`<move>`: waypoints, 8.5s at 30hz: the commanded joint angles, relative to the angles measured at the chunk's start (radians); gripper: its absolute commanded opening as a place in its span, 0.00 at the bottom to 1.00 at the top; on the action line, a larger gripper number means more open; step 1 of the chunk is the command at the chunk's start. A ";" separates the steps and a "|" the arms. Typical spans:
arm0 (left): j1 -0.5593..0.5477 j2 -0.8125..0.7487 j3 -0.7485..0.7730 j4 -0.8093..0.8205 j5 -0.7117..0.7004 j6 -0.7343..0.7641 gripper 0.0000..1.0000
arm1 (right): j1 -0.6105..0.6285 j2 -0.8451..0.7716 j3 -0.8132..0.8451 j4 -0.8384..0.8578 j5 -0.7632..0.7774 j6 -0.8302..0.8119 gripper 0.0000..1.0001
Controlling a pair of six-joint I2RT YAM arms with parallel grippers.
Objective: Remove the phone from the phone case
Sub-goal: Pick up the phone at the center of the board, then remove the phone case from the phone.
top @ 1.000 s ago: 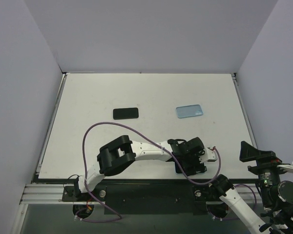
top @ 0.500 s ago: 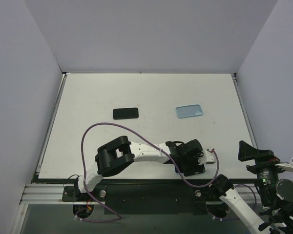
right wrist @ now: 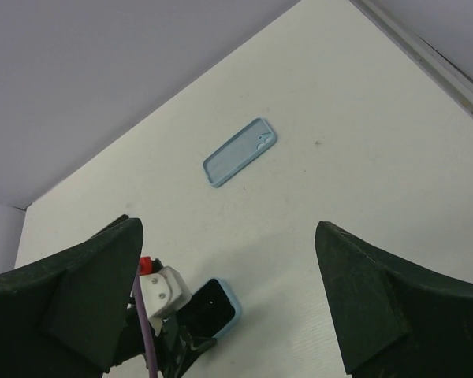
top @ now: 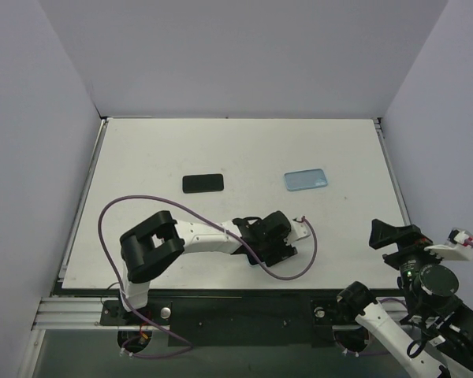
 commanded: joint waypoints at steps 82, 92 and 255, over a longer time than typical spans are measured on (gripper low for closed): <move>0.501 -1.153 -0.584 0.399 0.083 -1.174 0.86 | 0.253 0.902 -0.254 1.224 -0.822 0.076 0.00; 0.563 -1.098 -0.612 0.721 0.419 -1.149 0.82 | 0.191 0.652 -0.308 1.224 -1.023 0.113 0.00; 0.457 -0.880 -0.713 1.492 0.008 -1.647 0.00 | 0.523 0.717 -0.289 1.490 -0.701 0.062 0.53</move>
